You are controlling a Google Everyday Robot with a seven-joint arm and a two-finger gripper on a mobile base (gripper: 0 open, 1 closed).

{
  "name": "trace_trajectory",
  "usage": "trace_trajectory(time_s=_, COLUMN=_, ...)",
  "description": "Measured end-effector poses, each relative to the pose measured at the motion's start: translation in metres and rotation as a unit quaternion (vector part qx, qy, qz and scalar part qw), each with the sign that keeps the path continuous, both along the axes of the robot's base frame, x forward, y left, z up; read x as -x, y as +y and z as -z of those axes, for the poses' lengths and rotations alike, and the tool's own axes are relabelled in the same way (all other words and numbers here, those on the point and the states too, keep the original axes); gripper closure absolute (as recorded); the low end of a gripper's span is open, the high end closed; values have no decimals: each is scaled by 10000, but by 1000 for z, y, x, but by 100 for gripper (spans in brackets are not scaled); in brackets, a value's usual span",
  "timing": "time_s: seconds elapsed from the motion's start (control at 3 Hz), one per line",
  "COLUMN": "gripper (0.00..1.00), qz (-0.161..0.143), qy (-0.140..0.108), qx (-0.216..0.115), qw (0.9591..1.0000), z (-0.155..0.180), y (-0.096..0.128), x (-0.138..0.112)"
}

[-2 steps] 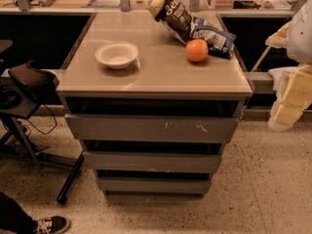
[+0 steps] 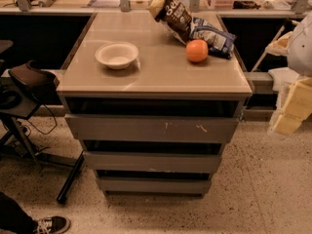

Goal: Open middle drawer

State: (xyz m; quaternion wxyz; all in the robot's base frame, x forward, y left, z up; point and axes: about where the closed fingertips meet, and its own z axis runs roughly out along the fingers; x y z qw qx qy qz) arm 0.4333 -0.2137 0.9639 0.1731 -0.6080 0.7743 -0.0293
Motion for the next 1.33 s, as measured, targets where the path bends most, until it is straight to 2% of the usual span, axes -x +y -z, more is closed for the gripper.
trace_trajectory(time_s=0.33, gripper=0, qz=-225, qy=56, qx=-468, qw=9986, z=54, y=8, x=12)
trace_trajectory(time_s=0.67, gripper=0, qz=-172, qy=319, qx=-1252, qw=9915, z=143, y=18, x=25)
trace_trajectory(time_s=1.0, gripper=0, qz=17, qy=678, qx=-1963, qw=9782, z=245, y=33, x=46)
trace_trajectory(time_s=1.33, gripper=0, qz=221, qy=988, qx=-2360, qw=9665, z=334, y=56, x=53)
